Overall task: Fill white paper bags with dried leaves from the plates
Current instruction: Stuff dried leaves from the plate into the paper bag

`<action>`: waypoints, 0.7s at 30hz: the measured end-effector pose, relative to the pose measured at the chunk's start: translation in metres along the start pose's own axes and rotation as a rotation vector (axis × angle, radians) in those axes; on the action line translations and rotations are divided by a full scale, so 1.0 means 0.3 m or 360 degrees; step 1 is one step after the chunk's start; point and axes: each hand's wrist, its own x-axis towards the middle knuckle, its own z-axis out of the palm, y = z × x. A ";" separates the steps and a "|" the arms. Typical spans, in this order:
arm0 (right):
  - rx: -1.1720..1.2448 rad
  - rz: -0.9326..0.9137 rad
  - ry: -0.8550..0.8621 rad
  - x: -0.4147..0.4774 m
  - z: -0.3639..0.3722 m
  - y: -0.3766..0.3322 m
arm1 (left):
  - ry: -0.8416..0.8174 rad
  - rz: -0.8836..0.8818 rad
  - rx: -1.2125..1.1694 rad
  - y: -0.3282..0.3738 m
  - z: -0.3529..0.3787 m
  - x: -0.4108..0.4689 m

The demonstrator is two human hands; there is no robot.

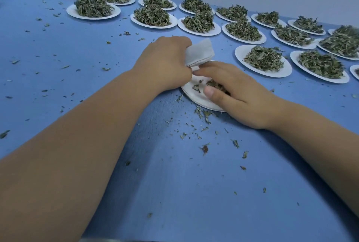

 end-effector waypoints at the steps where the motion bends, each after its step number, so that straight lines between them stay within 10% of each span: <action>1: -0.0037 -0.0009 -0.0065 0.000 0.003 0.000 | -0.0002 -0.0003 0.0002 0.000 0.000 -0.002; 21: -0.0083 -0.0119 0.0288 -0.030 0.022 0.000 | -0.0036 -0.0005 0.0041 0.007 0.000 -0.008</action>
